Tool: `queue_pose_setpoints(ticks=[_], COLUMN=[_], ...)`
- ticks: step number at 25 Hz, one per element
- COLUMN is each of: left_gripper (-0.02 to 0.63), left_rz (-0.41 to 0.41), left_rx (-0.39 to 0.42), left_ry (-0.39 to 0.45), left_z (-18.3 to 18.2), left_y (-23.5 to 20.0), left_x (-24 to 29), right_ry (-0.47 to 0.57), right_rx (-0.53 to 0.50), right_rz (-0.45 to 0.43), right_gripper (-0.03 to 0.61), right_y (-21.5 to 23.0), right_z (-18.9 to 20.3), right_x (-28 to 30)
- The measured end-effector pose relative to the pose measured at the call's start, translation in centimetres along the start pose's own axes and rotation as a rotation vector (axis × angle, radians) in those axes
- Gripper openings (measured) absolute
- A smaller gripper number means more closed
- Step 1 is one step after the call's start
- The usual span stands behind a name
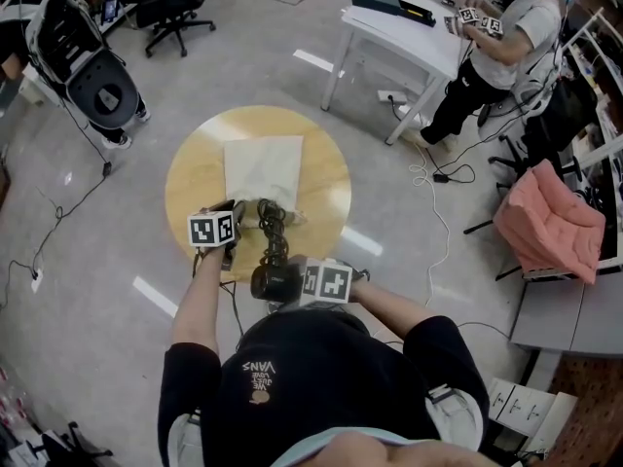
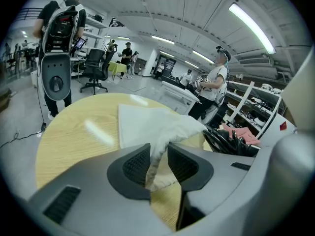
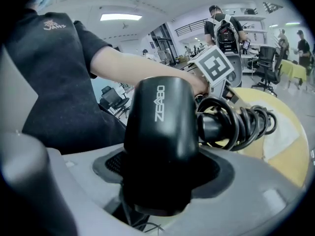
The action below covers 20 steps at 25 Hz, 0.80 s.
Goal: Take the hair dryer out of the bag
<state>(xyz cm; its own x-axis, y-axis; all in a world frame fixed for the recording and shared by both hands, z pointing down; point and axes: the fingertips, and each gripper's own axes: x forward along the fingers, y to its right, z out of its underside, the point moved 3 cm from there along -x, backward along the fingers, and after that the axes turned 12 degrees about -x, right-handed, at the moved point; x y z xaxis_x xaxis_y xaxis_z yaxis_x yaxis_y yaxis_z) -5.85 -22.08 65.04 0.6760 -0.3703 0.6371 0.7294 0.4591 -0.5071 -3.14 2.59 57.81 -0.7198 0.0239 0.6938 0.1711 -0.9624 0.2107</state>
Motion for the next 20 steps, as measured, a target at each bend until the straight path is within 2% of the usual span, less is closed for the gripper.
queue_pose_setpoints(ticks=[6, 11, 20], left_gripper=[0.129, 0.129, 0.129], left_rz=[0.012, 0.061, 0.108], left_rx=[0.031, 0.029, 0.064], left_ry=[0.02, 0.066, 0.163], left_z=[1.0, 1.6, 2.4], left_y=[0.1, 0.9, 3.1], left_x=[-1.8, -3.2, -8.1], right_ry=[0.066, 0.113, 0.261], right_rx=[0.036, 0.067, 0.117], right_rz=[0.004, 0.011, 0.095], right_gripper=[0.357, 0.357, 0.358], right_y=[-0.3, -0.5, -1.2], right_z=[-1.0, -1.3, -3.0], right_x=[-0.5, -0.8, -2.1])
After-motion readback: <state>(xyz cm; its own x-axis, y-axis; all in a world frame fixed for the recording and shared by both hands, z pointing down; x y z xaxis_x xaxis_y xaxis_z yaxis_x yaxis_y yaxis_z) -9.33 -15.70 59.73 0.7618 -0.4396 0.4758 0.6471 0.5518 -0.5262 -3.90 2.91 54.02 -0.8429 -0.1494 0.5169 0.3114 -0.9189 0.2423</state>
